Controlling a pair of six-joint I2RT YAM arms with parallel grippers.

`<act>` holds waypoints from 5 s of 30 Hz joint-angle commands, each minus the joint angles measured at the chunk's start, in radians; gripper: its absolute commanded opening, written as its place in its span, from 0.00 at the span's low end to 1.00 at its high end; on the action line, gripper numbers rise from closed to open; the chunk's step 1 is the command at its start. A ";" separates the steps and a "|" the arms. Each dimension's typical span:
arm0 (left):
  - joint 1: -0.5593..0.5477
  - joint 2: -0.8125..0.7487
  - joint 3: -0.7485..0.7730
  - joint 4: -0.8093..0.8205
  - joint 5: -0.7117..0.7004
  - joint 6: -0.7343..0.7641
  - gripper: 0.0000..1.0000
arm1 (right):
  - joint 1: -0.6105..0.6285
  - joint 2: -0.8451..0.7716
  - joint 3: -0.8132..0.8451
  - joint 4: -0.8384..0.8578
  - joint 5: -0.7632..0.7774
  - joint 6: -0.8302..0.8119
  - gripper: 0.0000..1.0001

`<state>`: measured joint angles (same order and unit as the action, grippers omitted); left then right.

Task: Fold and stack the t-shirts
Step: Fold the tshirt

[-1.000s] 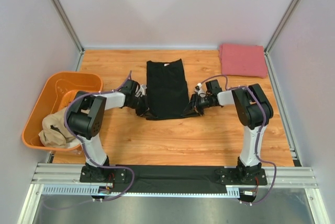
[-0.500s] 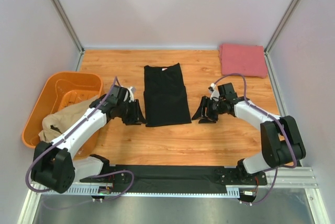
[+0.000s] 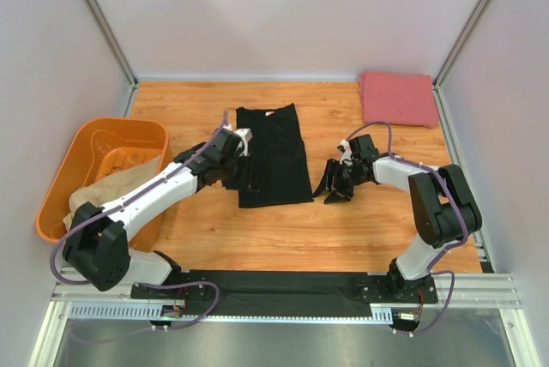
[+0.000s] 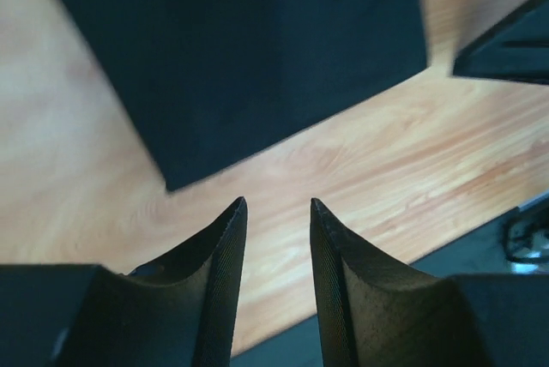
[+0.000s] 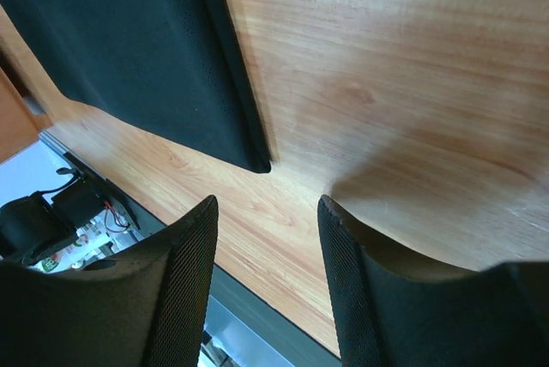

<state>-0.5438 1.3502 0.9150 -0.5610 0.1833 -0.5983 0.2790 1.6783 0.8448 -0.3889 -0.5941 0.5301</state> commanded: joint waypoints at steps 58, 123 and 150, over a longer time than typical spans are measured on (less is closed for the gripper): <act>0.196 0.141 -0.054 0.065 0.039 0.126 0.51 | 0.127 0.225 0.205 -0.041 0.148 -0.098 0.45; 0.225 0.330 -0.199 0.316 0.110 -0.034 0.00 | 0.080 0.216 0.011 0.196 0.028 -0.001 0.00; -0.091 -0.444 -0.446 0.001 0.163 -0.406 0.00 | 0.189 -0.514 -0.380 -0.053 -0.150 0.130 0.00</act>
<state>-0.6308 0.9283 0.4320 -0.4599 0.3820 -0.9493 0.4683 1.1980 0.4423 -0.3607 -0.7280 0.6369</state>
